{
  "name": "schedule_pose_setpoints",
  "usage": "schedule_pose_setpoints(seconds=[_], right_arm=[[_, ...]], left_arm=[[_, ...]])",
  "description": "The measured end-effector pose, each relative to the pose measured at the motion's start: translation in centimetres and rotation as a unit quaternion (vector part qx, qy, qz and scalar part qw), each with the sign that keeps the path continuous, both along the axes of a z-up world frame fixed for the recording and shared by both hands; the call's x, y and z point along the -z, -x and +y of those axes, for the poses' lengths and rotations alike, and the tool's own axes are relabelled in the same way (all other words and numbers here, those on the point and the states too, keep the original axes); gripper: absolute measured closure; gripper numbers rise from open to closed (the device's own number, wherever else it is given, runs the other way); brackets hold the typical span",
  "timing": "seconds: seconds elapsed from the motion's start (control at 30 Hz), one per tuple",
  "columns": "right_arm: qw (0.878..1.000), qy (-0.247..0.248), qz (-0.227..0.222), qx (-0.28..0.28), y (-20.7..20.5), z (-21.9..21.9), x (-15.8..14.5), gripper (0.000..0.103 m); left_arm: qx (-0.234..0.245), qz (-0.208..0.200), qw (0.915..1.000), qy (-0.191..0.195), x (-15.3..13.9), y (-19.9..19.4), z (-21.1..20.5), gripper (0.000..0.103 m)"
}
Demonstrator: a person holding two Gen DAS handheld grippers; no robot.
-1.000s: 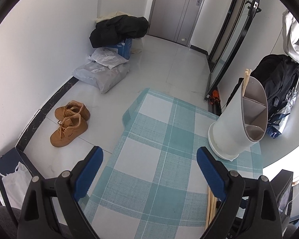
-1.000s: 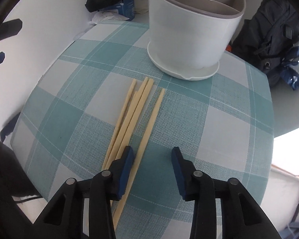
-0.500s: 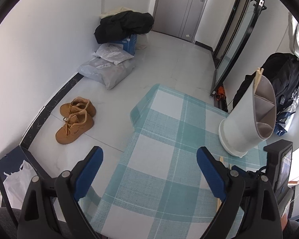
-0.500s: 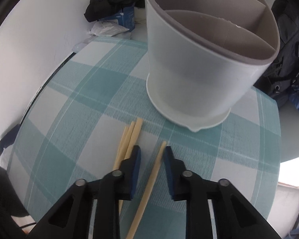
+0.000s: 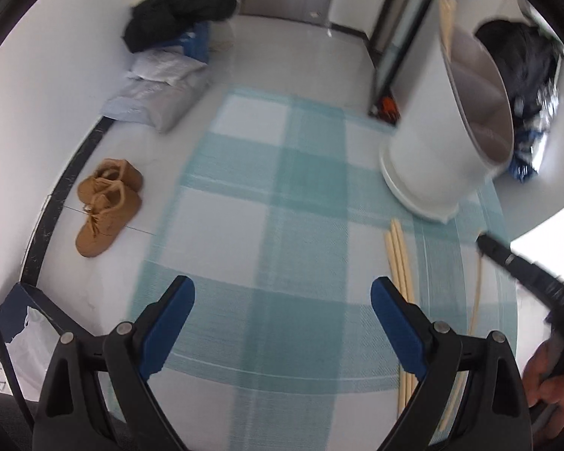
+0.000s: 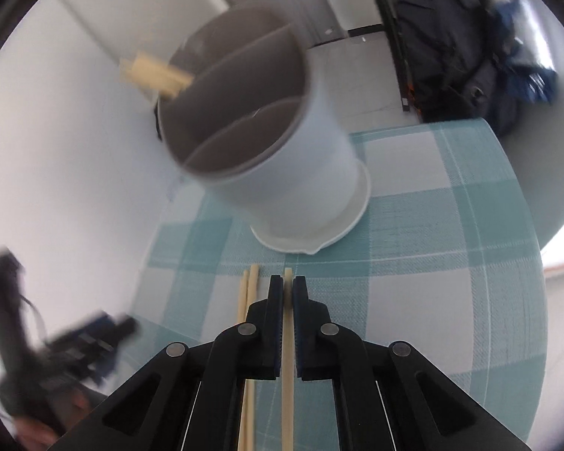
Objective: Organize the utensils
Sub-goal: 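Pinch one chopstick with the right gripper while the left gripper grasps another chopstick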
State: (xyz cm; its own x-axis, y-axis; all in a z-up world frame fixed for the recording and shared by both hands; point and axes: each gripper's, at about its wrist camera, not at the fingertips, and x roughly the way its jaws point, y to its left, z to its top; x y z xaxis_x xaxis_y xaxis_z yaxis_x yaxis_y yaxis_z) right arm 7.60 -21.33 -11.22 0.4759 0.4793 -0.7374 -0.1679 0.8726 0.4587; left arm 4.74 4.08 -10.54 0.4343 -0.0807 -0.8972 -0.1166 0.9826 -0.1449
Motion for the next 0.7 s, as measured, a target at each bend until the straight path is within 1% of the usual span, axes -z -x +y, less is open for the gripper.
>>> schedule_pose_setpoints(seconds=[0.07,0.1,0.17,0.27,0.3,0.37,0.47,0.57,0.7], right_arm=[[1.0,-0.027,0.003,0.016,0.6,-1.5,-0.1,0.099],[0.999,-0.041,0.002,0.024,1.0,-2.5,-0.2,0.099],[0.997,-0.064,0.002,0.033,1.6,-3.6,-0.4,0.099],[0.996,-0.079,-0.008,0.042,2.5,-4.9,-0.8,0.099],[0.995,-0.083,-0.012,0.045,2.8,-5.4,-1.0,0.099],[0.995,-0.089,-0.015,0.049,2.6,-5.6,-1.5,0.099],[0.995,-0.083,-0.026,0.048,3.1,-6.7,-2.2,0.099],[0.996,-0.07,-0.039,0.039,3.7,-7.1,-2.5,0.099],[0.996,-0.072,-0.045,0.032,3.6,-7.0,-2.5,0.099]], left_arm=[[0.018,0.021,0.9994,-0.019,1.1,-0.2,-1.6,0.011],[0.023,0.029,0.9991,-0.022,1.5,-0.2,-2.2,0.011],[0.028,0.037,0.9987,-0.022,1.9,-0.1,-3.0,0.011],[0.035,0.049,0.9981,-0.01,2.2,0.0,-3.6,0.011],[0.036,0.05,0.998,-0.016,2.3,0.1,-3.9,0.011],[0.038,0.053,0.9974,-0.031,2.6,0.2,-4.3,0.011],[0.039,0.065,0.9967,-0.029,2.9,0.2,-4.7,0.011],[0.047,0.064,0.996,-0.042,2.7,0.1,-5.0,0.011],[0.043,0.067,0.9954,-0.053,2.8,-0.1,-5.1,0.011]])
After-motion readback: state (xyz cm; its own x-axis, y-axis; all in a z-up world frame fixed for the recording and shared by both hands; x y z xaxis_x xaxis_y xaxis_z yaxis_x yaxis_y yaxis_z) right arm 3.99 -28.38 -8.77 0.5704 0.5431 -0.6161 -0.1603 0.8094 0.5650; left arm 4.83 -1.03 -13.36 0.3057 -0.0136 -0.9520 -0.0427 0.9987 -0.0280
